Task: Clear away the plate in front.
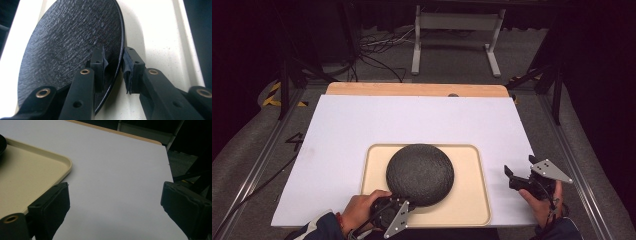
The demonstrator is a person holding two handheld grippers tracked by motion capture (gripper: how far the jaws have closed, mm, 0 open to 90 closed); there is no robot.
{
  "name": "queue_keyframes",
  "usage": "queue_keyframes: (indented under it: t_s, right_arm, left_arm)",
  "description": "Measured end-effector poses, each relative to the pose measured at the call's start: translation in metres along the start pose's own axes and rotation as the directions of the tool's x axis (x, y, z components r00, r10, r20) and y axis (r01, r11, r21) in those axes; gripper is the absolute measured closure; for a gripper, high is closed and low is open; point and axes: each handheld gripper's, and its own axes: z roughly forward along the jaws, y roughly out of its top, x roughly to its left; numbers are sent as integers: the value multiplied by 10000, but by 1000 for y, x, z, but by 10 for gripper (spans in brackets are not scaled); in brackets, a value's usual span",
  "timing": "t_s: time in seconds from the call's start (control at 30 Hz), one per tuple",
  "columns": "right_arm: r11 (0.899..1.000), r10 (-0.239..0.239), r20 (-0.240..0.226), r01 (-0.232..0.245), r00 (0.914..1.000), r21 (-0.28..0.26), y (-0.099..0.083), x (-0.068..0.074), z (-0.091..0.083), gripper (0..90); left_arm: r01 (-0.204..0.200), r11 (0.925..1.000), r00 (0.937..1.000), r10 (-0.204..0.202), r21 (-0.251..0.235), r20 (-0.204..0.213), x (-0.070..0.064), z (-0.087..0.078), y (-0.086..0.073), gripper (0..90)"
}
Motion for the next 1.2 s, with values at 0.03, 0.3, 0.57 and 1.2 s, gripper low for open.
queue_keyframes:
  t_s: [0.03,0.3,0.57,1.2]
  right_arm:
    - [10000,-22,-23,22,10000,32,0,0,0,86]
    - [9998,-78,-153,81,9999,155,-1,2,2,85]
    - [9997,-166,-241,170,9996,181,-1,3,4,85]
    - [9995,-208,-290,215,9994,213,-1,4,4,85]
  left_arm:
    - [100,9999,9999,-100,-53,11,0,0,0,725]
    - [479,9957,9982,-450,-795,384,5,-7,1,709]
    - [658,9918,9971,-611,-1096,462,10,-10,0,658]
    - [1390,9770,9831,-1557,-1619,-960,31,-19,-7,383]
